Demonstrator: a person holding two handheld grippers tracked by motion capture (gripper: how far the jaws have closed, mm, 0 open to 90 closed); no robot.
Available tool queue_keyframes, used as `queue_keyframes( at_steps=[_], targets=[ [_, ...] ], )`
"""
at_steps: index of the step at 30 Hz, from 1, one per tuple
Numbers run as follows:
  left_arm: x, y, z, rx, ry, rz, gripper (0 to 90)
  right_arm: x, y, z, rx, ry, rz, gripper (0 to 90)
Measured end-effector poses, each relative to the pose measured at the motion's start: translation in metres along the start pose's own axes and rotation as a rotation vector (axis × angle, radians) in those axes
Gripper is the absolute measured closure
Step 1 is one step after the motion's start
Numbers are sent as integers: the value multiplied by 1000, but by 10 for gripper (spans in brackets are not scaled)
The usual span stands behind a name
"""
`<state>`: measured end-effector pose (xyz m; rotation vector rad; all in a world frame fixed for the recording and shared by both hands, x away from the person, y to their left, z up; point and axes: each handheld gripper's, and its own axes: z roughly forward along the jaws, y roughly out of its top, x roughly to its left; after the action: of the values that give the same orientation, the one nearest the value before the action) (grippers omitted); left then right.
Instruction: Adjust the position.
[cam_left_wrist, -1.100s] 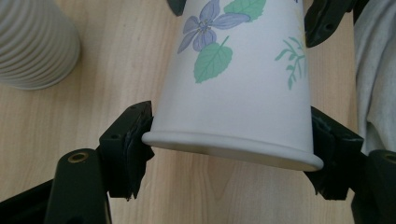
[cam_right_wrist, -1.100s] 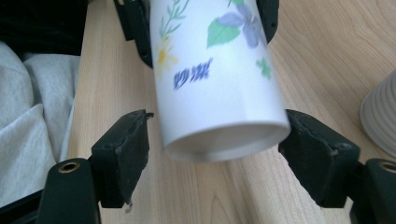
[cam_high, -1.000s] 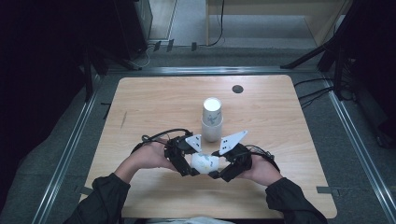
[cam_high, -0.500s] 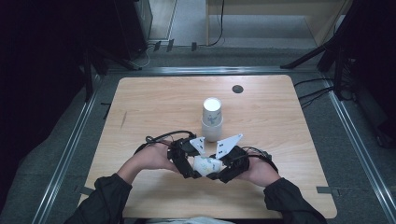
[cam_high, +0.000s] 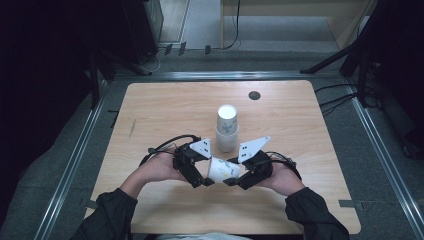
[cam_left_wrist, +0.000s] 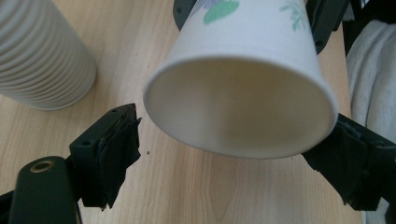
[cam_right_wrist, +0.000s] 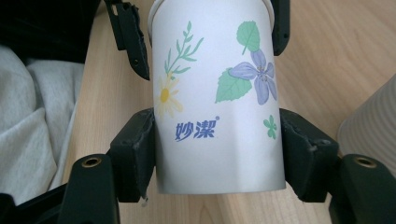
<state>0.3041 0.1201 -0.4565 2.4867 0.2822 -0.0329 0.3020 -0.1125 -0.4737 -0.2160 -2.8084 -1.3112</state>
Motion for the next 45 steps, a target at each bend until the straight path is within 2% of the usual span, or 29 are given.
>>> queue_keyframes(
  at_steps=[5,8,10,14,18,22,28,30,33,38,41,43,45],
  targets=[
    [-2,-7,-8,-50,8,-26,131,-3,5,-6,-28,17,0,348],
    [-3,-11,-11,-78,15,-40,131,-6,7,-8,-53,43,0,348],
    [-5,-14,-13,-113,16,-69,132,-7,8,-8,-60,54,1,348],
    [-7,-19,-17,-151,17,-85,134,-10,11,-10,-68,62,-1,347],
    [-9,-23,-20,-211,-3,-125,134,-13,14,-9,-81,88,-8,348],
    [-11,-25,-23,-258,3,-152,138,-14,17,-6,-85,118,-7,347],
    [-13,-25,-23,-294,-41,-155,150,-12,20,1,-72,157,-23,347],
    [-13,-24,-24,-301,-50,-153,159,-11,20,2,-69,167,-27,347],
    [-13,-25,-24,-304,-49,-152,223,-10,20,3,-65,175,-31,347],
    [-13,-24,-24,-279,-46,-143,257,-9,21,4,-52,174,-31,351],
    [-13,-23,-25,-259,-35,-132,264,-10,21,6,-40,181,-15,325],
    [-13,-21,-27,-233,-19,-120,266,-9,21,7,-29,153,-9,257],
    [-12,-20,-28,-205,-6,-109,267,-8,20,7,-12,134,-16,248]
  ],
)
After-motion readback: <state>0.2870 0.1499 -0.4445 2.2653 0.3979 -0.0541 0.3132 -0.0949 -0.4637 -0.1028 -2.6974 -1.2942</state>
